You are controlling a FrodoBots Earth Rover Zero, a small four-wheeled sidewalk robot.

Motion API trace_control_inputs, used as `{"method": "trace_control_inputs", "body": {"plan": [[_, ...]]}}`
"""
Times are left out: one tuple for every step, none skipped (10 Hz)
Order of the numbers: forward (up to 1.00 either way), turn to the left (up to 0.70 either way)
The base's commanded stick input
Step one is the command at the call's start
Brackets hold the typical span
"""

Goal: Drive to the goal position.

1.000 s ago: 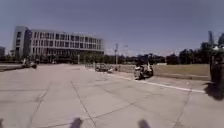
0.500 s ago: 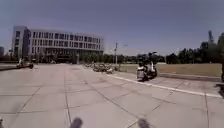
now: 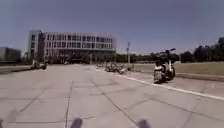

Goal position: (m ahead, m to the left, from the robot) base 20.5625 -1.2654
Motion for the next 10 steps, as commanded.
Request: {"method": "trace_control_inputs", "body": {"plan": [[1.00,0.40],[1.00,0.40],[1.00,0.00],[1.00,0.00],[1.00,0.00],[1.00,0.00],[1.00,0.00],[1.00,0.00],[1.00,0.00],[1.00,0.00]]}}
